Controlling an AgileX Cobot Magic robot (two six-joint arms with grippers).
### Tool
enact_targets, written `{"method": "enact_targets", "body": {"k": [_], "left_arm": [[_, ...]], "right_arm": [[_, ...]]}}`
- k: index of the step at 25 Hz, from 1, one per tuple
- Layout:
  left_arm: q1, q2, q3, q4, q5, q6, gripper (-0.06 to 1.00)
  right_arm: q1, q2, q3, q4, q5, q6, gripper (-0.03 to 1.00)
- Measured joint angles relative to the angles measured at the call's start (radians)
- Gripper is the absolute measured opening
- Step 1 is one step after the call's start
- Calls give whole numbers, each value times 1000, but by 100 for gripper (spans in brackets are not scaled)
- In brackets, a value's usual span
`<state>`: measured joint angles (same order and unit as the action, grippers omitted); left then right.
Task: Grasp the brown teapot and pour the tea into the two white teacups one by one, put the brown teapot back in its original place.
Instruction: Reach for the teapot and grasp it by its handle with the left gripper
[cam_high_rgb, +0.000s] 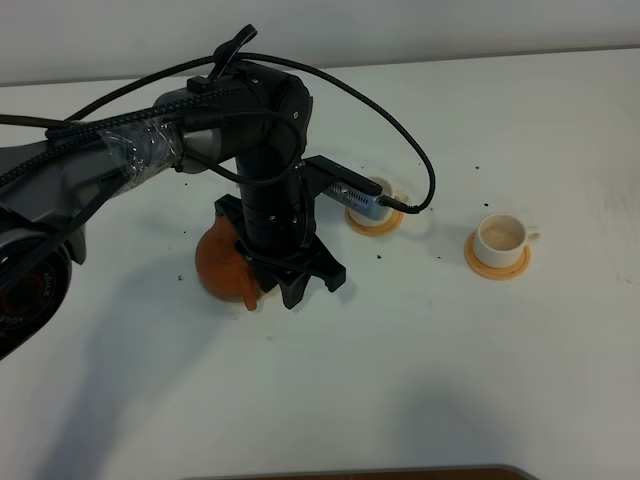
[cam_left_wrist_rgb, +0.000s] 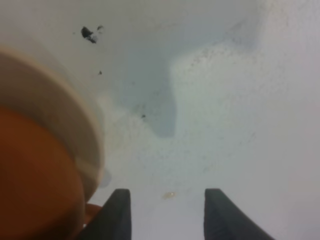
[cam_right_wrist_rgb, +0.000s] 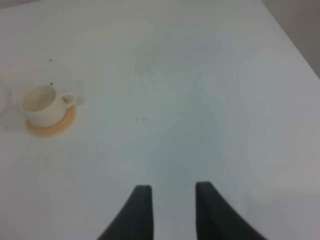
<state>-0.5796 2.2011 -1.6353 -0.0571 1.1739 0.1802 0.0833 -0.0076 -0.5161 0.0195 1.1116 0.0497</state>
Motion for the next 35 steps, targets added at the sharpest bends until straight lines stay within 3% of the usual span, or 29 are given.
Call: {"method": "enact_targets", "body": {"k": [8, 35], "left_arm": [[10, 0, 54, 23, 0, 0, 38], [44, -3, 58, 21, 0, 17, 38]], "right_arm": [[0, 0, 0, 0, 0, 0, 24], [0, 0, 0, 0, 0, 1, 24]]}}
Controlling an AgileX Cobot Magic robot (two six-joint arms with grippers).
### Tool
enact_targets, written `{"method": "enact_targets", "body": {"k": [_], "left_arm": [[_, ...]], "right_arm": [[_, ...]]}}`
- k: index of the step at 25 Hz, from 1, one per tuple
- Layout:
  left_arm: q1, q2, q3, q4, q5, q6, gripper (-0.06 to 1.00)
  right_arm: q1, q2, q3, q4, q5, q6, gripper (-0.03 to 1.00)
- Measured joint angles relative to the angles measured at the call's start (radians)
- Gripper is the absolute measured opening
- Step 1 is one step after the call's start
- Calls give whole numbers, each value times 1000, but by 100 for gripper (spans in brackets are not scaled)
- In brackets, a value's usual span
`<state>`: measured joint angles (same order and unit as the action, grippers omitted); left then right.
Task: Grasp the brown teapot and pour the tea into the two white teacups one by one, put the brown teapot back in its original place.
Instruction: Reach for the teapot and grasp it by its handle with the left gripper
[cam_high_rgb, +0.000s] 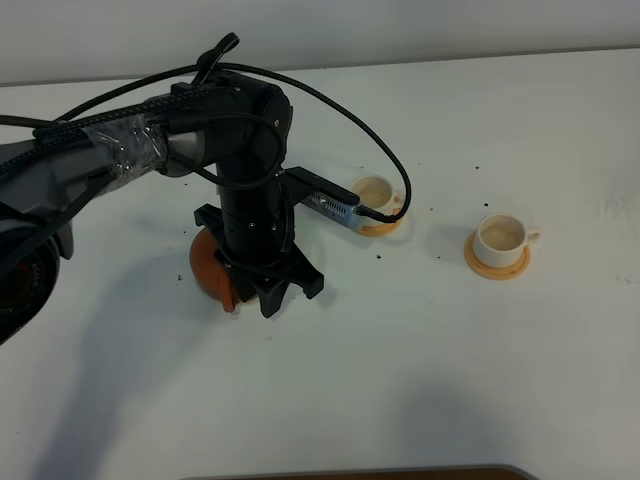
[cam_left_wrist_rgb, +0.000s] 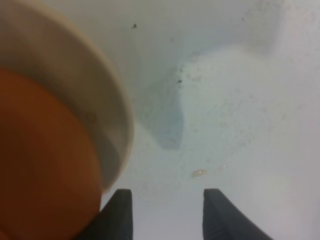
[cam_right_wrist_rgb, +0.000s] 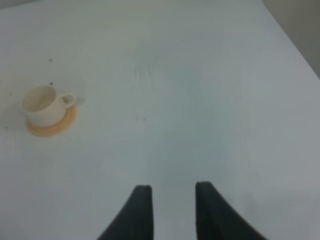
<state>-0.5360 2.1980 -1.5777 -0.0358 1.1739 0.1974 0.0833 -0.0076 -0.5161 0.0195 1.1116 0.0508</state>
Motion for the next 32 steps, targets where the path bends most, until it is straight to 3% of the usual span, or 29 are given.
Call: {"method": "enact_targets", "body": {"k": [15, 23, 32], "left_arm": [[4, 0, 0, -123, 0, 17, 43], [-1, -27, 14, -118, 0, -9, 45], [-10, -105, 99, -17, 0, -53, 45]], "right_arm": [[0, 0, 0, 0, 0, -1, 24], [0, 0, 0, 0, 0, -1, 24], [0, 0, 0, 0, 0, -1, 24]]}}
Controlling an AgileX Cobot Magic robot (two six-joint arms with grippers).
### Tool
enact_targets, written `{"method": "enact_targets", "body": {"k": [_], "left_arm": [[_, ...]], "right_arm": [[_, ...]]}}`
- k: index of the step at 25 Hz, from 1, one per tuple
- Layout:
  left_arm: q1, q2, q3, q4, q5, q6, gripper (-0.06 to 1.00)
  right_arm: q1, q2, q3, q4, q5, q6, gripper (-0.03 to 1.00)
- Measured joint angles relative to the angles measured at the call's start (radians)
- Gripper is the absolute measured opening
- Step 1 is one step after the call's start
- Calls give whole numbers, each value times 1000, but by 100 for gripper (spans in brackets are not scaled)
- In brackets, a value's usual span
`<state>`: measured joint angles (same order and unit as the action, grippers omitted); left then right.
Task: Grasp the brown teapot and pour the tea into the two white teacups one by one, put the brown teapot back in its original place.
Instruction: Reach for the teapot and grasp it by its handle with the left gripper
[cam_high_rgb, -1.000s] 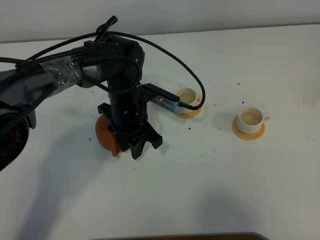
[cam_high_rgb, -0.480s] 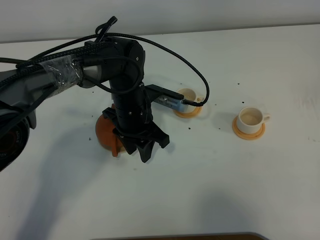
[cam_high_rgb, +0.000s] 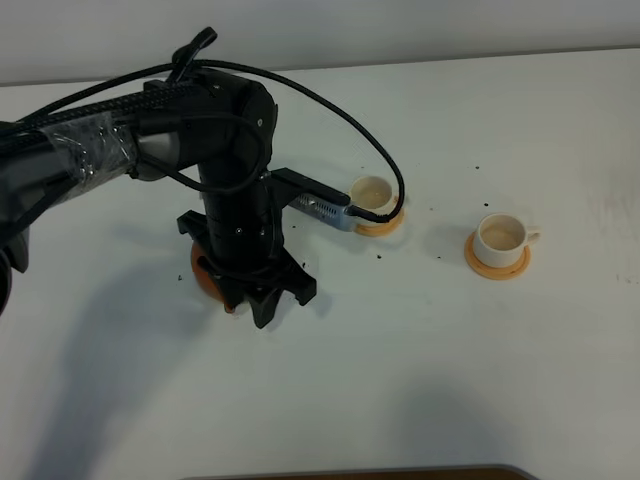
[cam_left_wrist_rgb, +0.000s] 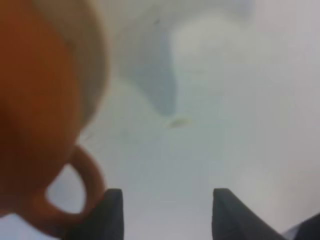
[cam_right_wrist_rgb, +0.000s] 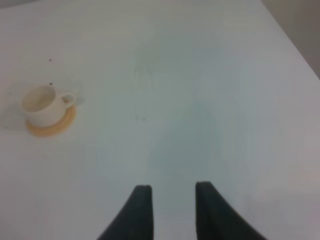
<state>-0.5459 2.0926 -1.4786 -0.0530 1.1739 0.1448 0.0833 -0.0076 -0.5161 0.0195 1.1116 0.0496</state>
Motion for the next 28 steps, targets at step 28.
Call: {"method": "enact_targets", "body": {"k": [28], "left_arm": [[0, 0, 1, 67, 0, -6, 45]], "right_arm": [[0, 0, 0, 0, 0, 0, 24]]}}
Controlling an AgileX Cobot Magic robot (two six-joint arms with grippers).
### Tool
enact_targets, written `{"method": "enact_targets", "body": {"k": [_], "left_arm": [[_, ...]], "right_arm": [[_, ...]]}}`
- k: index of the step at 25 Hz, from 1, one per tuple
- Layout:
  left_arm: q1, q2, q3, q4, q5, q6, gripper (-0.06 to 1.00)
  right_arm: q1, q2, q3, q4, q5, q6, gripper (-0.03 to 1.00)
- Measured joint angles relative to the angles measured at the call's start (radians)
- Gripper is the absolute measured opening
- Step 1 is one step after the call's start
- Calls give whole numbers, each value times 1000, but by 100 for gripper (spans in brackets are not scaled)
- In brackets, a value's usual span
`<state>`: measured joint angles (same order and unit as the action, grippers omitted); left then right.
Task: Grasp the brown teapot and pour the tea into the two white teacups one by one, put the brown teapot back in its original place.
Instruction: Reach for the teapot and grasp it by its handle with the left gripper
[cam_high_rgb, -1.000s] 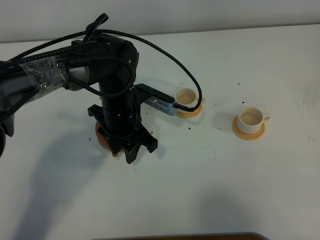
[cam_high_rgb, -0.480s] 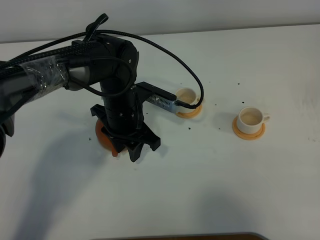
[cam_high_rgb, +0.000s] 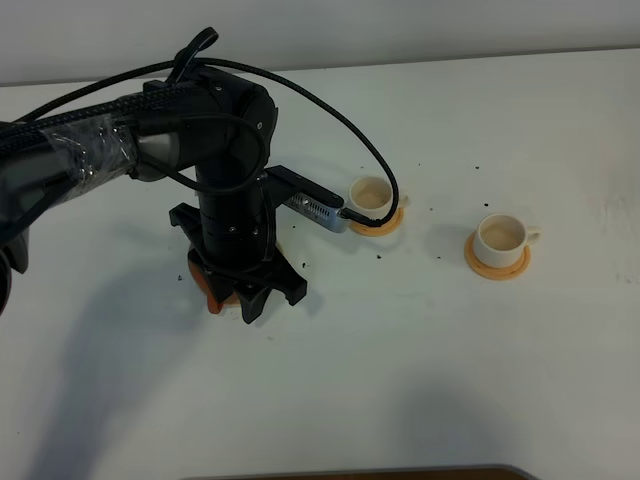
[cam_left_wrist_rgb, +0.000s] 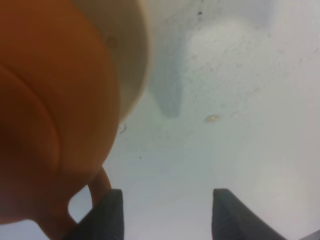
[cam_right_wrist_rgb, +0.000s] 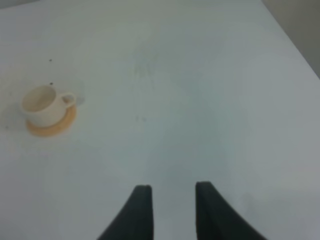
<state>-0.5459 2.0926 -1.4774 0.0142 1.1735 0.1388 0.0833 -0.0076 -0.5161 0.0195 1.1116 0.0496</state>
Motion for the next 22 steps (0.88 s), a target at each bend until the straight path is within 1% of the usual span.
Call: {"method": "enact_targets", "body": {"k": [3, 6, 12, 17, 22], "left_arm": [[0, 0, 0, -22, 0, 0, 45], [0, 0, 0, -60, 0, 0, 44], [0, -63, 0, -67, 0, -6, 42], [11, -92, -1, -37, 0, -93, 42], [41, -92, -1, -50, 0, -130, 42]], "right_arm": [[0, 0, 0, 0, 0, 0, 24], [0, 0, 0, 0, 0, 0, 24], [0, 0, 0, 0, 0, 0, 24], [0, 0, 0, 0, 0, 0, 24], [0, 0, 0, 0, 0, 0, 24]]}}
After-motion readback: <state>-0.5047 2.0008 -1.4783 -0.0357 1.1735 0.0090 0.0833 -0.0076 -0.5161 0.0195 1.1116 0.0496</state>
